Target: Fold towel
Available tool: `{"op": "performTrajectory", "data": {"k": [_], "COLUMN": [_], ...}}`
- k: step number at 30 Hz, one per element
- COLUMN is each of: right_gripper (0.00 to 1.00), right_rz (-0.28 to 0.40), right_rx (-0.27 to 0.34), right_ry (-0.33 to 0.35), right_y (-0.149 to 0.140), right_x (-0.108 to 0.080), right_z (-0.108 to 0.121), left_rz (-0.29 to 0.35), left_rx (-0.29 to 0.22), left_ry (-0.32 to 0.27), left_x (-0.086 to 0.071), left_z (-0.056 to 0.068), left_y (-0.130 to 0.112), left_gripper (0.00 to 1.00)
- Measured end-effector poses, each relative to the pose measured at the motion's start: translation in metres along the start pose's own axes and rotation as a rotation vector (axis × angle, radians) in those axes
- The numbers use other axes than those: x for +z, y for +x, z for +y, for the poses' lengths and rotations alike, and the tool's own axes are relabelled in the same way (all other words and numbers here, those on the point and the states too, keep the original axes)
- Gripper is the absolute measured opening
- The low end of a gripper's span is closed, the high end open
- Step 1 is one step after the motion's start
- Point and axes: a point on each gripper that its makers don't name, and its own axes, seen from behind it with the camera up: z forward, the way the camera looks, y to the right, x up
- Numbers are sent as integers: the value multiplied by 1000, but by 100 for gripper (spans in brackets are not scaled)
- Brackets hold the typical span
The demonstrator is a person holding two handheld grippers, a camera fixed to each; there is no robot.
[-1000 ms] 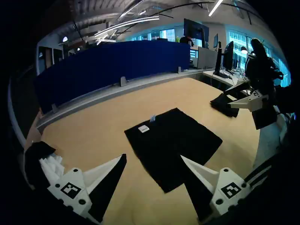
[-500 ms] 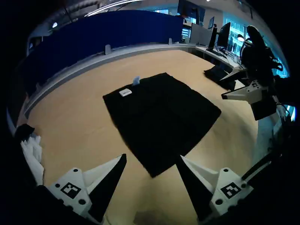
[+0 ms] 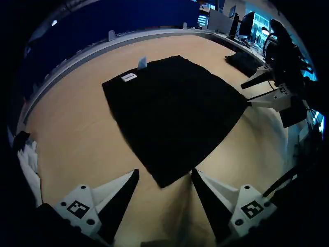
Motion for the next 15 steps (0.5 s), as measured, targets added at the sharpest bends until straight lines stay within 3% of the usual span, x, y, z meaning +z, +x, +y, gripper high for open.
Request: {"op": "performTrajectory", "data": {"k": [3,10,15], "right_gripper": [79,76,64], "right_rz": [-17,-41,-39], "right_rx": [9,-3,-5], "right_ry": [16,19,10], "right_y": [-7,-18,-20], "right_x": [1,1,3], "right_z": [-3,-5,-3], "left_rz": [-6,-13,-14], "left_rx": [7,8,10], "left_ry": [14,24,24], "left_x": [1,-1,0], "left_z": [-2,-3,-2], "left_y": [0,0,-1], "left_gripper": [84,79,75]}}
